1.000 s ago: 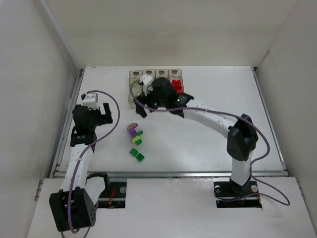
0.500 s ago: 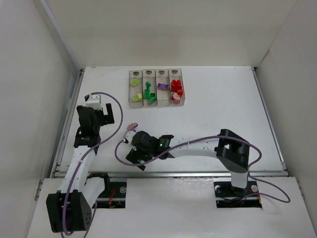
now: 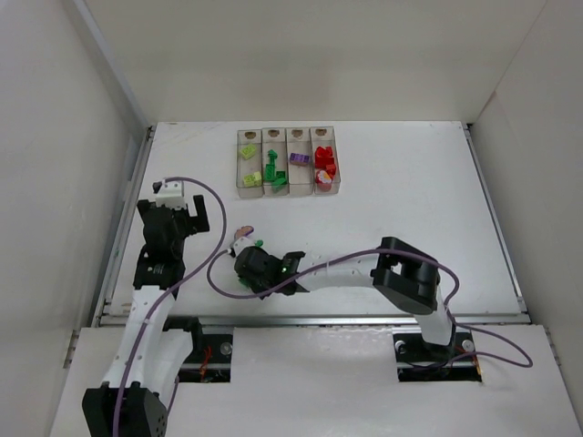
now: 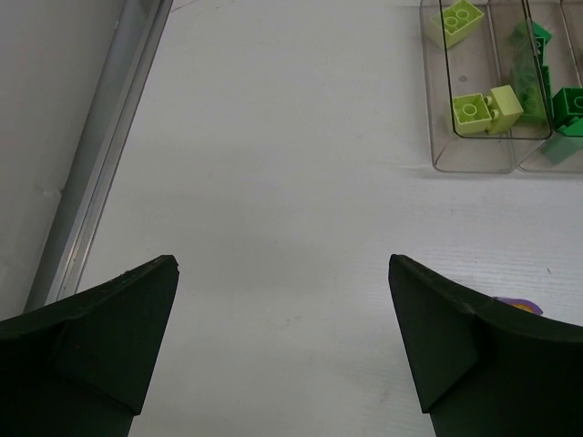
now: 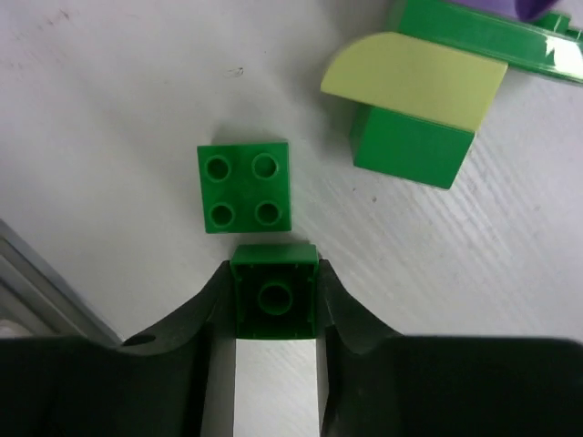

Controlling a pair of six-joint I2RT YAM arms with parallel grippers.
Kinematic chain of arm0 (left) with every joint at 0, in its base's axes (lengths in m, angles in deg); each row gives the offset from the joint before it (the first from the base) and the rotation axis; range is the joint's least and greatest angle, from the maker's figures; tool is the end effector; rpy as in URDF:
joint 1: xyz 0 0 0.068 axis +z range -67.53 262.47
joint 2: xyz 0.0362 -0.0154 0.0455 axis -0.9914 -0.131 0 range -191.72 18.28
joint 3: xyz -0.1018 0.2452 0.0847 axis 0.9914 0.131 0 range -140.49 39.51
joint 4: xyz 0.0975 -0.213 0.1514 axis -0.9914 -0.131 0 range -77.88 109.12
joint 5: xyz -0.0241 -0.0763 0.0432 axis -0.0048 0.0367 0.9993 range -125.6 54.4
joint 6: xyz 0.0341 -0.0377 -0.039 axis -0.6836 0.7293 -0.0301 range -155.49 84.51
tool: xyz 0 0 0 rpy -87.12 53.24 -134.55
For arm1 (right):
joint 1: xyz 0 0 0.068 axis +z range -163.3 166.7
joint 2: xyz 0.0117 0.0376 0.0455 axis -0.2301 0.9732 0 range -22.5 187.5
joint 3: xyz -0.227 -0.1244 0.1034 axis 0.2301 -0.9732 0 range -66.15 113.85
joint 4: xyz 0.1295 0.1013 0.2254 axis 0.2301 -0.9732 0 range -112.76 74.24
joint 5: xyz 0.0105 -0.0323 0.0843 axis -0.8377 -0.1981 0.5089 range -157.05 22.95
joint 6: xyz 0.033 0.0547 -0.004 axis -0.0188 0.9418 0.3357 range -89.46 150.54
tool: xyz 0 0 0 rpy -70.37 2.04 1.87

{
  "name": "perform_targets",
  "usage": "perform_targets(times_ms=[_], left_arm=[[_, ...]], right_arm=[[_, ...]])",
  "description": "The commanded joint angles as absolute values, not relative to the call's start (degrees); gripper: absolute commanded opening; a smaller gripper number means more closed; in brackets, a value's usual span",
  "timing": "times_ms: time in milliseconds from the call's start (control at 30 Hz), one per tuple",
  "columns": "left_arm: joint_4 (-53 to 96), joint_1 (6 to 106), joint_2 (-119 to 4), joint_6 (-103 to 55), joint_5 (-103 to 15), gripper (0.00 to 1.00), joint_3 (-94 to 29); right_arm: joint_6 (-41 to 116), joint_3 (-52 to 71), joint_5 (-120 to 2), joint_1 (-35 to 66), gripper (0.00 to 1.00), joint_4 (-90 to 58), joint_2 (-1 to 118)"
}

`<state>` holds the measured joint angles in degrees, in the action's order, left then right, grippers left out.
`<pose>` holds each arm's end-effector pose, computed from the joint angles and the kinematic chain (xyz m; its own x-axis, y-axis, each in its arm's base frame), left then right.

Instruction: Sort the legos into containers by color

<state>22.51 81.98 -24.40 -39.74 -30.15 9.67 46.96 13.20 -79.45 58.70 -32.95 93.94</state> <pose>0.2136 0.0028 0.2762 -0.1699 0.0752 -0.9826 -0.0727 0.9934 0.0886 0.1517 0.4326 0.1448 -0.4923 -0.6216 -0.6093 -0.7829 0.6222 -0.0022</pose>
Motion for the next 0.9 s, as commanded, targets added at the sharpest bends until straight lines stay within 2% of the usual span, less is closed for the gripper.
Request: perform_targets(times_ms=[0, 33, 67, 267, 433, 567, 667, 800, 867], left_arm=[[21.1, 81.5, -22.0, -41.0, -28.1, 1.0, 9.1], [21.1, 81.5, -22.0, -41.0, -28.1, 1.0, 8.6], [20.6, 81.5, -22.0, -41.5, -28.1, 1.0, 8.6], [16.2, 81.5, -22.0, -50.3, -40.3, 1.0, 7.3], [14.8, 81.5, -23.2, -50.3, -41.3, 1.0, 5.6], [16.2, 81.5, -25.5, -48.9, -39.6, 1.0, 4.4], [16.2, 82.0, -26.0, -49.6, -39.6, 1.0, 4.4], [15.6, 82.0, -28.3, -52.5, -40.9, 1.0, 3.9], [15.1, 82.0, -29.2, -53.4, -41.5, 1.0, 3.3]], right_arm=[[49.6, 11.3, -79.7, 60.3, 0.18, -32.7, 92.1], [49.6, 11.3, -80.2, 60.3, 0.06, -32.7, 92.1], [49.6, 11.3, -80.2, 60.3, 0.0, -33.5, 91.6], [49.6, 7.8, -83.6, 60.3, 0.0, -32.9, 83.8], [46.7, 12.1, -83.5, 54.8, 0.0, -33.3, 78.7], [45.0, 24.1, -78.2, 44.4, 0.0, -31.9, 80.8], [42.5, 34.0, -77.2, 38.0, 0.0, -33.9, 89.0], [41.9, 57.1, -76.6, 31.5, 0.0, -39.7, 102.8], [42.4, 61.9, -75.2, 29.4, 0.0, -39.7, 108.9]])
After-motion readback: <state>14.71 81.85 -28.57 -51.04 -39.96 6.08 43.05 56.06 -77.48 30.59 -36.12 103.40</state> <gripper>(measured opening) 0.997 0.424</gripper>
